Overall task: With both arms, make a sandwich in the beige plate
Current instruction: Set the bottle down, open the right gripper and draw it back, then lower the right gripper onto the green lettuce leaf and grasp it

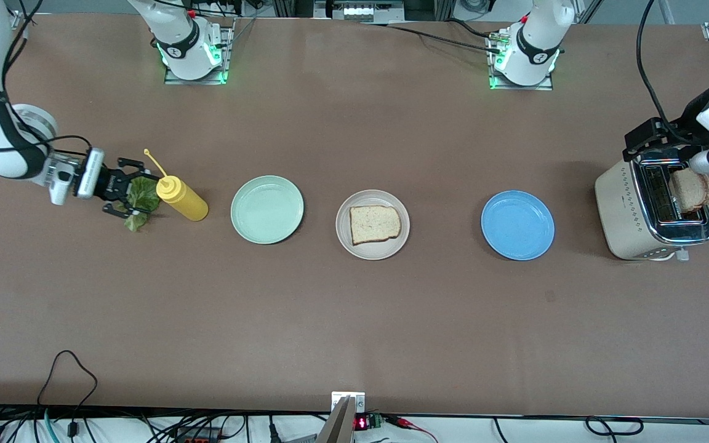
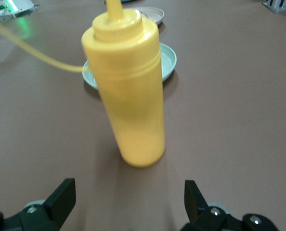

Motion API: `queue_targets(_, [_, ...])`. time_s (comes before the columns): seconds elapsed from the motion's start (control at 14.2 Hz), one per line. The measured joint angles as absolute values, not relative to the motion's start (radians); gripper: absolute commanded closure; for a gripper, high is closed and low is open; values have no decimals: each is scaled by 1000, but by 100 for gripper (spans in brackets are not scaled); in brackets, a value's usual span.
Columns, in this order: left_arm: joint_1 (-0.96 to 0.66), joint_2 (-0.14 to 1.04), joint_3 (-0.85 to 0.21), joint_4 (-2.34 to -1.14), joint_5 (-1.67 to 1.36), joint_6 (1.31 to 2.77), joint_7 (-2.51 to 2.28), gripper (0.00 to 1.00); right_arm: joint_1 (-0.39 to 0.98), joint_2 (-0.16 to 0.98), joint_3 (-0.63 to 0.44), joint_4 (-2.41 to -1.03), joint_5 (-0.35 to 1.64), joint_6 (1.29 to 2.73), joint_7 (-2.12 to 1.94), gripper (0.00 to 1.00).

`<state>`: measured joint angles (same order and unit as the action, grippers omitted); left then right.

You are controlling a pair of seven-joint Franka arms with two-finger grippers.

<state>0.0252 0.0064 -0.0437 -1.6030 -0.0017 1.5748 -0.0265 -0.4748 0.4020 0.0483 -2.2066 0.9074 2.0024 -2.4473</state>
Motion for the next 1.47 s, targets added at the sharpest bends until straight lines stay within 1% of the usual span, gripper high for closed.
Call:
queue_targets(0.21, [25,6,-44,-1603,-2,1575,-27,0,-501,368,-12,-2194,892,1982,-2425,0])
queue_targets(0.35, [25,6,-44,-1603,-2,1575,-27,0,-506,343,-19,-2162,887,1980,-2311,0])
queue_targets(0.56, [24,6,-44,-1603,-2,1575,-27,0,-500,296,-13,-2103,823,1982,-2008,0])
queue_targets(0.77, [24,6,-44,-1603,-2,1576,-27,0,-471,261,-3,-2048,704,1998,-1625,0])
queue_targets(0.98, [24,6,-44,-1603,-2,1576,-27,0,-416,234,11,-2036,608,2073,-1301,0])
queue_targets(1.19, [24,6,-44,-1603,-2,1576,-27,0,-381,221,58,-2036,454,2149,-923,0])
queue_targets(1.47, [24,6,-44,-1603,-2,1576,-27,0,-358,219,119,-2037,127,2206,-375,0])
